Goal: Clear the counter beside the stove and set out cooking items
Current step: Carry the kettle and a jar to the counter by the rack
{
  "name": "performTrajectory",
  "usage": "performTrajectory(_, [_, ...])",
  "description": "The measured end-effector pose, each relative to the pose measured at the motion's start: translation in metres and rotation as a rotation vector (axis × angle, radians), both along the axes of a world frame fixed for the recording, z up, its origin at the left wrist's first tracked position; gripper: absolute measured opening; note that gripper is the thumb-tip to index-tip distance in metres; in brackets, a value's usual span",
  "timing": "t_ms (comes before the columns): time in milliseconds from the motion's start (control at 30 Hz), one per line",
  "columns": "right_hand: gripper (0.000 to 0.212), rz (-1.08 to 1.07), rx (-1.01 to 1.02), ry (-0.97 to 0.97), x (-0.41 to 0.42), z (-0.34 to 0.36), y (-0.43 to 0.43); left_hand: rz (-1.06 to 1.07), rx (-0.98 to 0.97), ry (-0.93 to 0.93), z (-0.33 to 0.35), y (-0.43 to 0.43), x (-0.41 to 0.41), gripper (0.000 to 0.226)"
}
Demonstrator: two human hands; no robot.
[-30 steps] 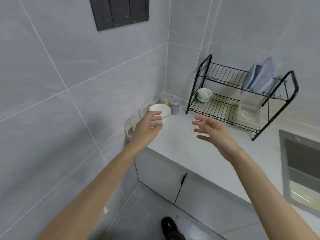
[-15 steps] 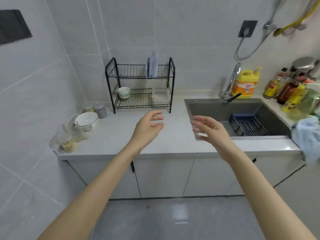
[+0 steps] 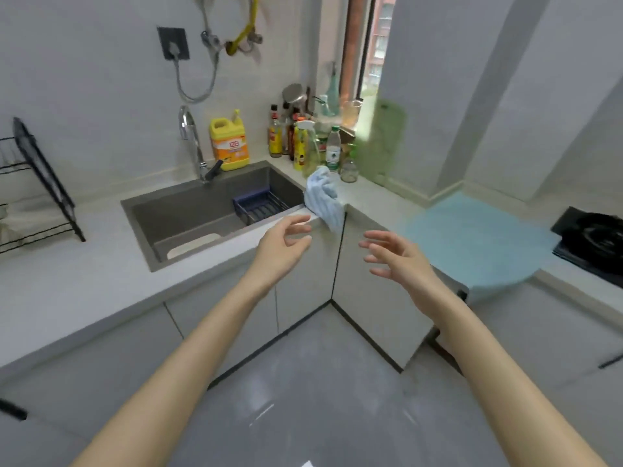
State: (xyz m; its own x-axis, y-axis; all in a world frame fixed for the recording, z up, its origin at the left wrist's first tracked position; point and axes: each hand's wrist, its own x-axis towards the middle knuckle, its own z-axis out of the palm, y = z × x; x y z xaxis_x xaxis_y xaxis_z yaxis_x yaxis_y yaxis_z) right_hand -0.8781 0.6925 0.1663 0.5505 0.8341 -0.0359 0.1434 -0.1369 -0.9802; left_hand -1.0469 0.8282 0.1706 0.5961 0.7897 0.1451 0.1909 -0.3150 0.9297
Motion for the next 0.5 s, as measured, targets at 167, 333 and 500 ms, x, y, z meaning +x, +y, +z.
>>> performTrajectory(167, [0.023,-0.279,0.008,0.007,0.095,0.002,-0.116,-0.297,-0.009,0.010,0.001,-0.077,0.133,0.038])
performTrajectory(333, [0.022,-0.536,0.003,0.010,0.155,0.001,-0.214,-0.519,-0.024,0.025,-0.001,-0.145,0.244,0.035])
performTrajectory(500, [0.022,-0.799,-0.012,0.039,0.217,-0.009,-0.304,-0.772,0.000,0.048,-0.011,-0.220,0.360,0.036])
